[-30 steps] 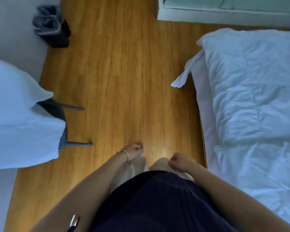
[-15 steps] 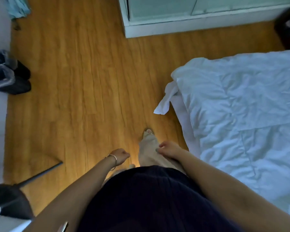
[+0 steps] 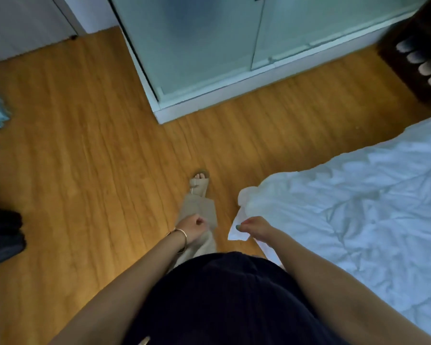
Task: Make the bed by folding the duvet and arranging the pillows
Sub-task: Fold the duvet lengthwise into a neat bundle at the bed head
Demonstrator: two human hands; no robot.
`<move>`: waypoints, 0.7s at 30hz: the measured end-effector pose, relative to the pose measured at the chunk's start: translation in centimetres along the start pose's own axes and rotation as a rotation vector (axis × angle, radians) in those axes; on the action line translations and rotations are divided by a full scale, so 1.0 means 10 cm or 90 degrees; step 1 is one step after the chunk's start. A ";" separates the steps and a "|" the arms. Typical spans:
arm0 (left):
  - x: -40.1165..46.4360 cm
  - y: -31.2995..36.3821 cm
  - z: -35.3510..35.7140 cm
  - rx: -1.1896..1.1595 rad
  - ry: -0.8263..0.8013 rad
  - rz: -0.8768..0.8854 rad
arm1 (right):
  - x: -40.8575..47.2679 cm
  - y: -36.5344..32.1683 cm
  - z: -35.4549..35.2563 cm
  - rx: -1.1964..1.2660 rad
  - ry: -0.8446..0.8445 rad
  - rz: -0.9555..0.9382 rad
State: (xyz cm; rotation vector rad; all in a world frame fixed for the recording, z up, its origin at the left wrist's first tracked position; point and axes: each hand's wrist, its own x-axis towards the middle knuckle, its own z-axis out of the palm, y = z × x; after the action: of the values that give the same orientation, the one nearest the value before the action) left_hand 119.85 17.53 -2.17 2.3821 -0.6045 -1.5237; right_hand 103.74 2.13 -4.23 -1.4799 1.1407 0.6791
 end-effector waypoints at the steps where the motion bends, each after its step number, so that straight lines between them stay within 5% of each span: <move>1: 0.26 0.14 -0.20 0.030 -0.016 0.008 | 0.19 -0.15 -0.15 0.027 0.021 0.009; 9: 1.96 1.99 -1.68 0.279 -0.101 0.112 | 0.94 -1.45 -1.54 0.205 0.160 0.032; 21: 3.31 4.62 -1.26 0.443 -0.282 0.226 | 1.44 -1.28 -3.26 0.416 0.255 0.211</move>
State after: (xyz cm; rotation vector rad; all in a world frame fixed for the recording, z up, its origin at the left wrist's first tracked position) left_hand 133.82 -38.94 -3.97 2.1451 -1.8019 -1.8862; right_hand 115.30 -33.86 -3.89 -0.8870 1.7400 0.1780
